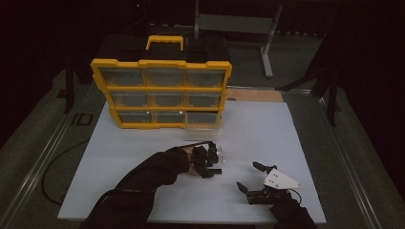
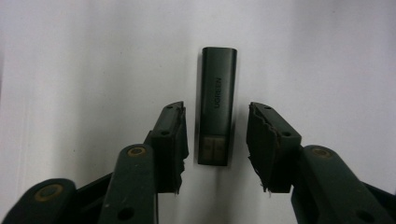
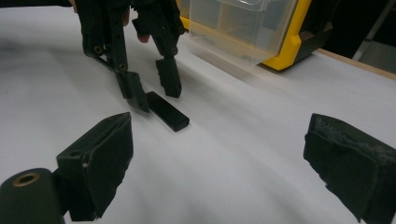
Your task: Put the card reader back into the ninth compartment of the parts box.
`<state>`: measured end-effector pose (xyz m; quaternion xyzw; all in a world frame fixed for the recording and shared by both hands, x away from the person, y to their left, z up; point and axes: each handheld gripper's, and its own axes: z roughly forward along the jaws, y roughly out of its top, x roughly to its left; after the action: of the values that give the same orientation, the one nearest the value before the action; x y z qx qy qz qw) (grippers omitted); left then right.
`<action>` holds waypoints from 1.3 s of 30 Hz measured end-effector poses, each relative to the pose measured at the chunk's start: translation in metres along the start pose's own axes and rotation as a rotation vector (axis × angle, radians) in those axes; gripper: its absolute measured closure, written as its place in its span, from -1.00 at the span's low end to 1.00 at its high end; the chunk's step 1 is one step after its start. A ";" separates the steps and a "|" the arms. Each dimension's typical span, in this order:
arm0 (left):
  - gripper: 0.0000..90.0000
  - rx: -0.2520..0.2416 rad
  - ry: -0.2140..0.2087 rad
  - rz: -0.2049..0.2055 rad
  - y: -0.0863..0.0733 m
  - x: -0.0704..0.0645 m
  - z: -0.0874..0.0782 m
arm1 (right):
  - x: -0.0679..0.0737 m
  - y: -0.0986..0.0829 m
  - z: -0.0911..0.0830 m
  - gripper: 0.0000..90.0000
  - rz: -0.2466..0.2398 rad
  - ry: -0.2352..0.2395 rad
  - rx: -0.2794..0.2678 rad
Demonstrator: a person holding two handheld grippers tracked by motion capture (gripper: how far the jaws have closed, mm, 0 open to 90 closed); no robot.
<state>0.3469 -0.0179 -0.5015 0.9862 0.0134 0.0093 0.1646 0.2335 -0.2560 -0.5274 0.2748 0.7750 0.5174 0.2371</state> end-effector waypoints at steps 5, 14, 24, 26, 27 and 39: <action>0.47 0.011 -0.023 -0.002 0.001 0.001 0.001 | 0.000 0.000 0.000 -0.81 0.000 0.001 0.000; 0.56 0.018 -0.034 -0.007 0.002 0.001 0.002 | 0.000 0.000 0.000 -0.81 0.002 0.000 0.002; 0.66 0.019 -0.051 -0.002 0.002 0.003 0.002 | 0.000 0.000 0.000 -0.81 0.004 0.001 0.003; 0.66 0.019 -0.053 -0.001 0.002 0.003 0.001 | 0.000 0.000 0.000 -0.81 0.006 0.000 0.002; 0.66 0.019 -0.066 -0.003 0.002 0.003 0.001 | 0.000 0.000 0.000 -0.81 0.004 -0.001 0.000; 0.66 0.018 -0.084 0.014 0.002 0.000 -0.014 | 0.000 0.000 0.000 -0.81 0.000 -0.002 -0.003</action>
<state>0.3464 -0.0152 -0.4880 0.9873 -0.0001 -0.0312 0.1560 0.2339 -0.2562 -0.5270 0.2750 0.7740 0.5183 0.2380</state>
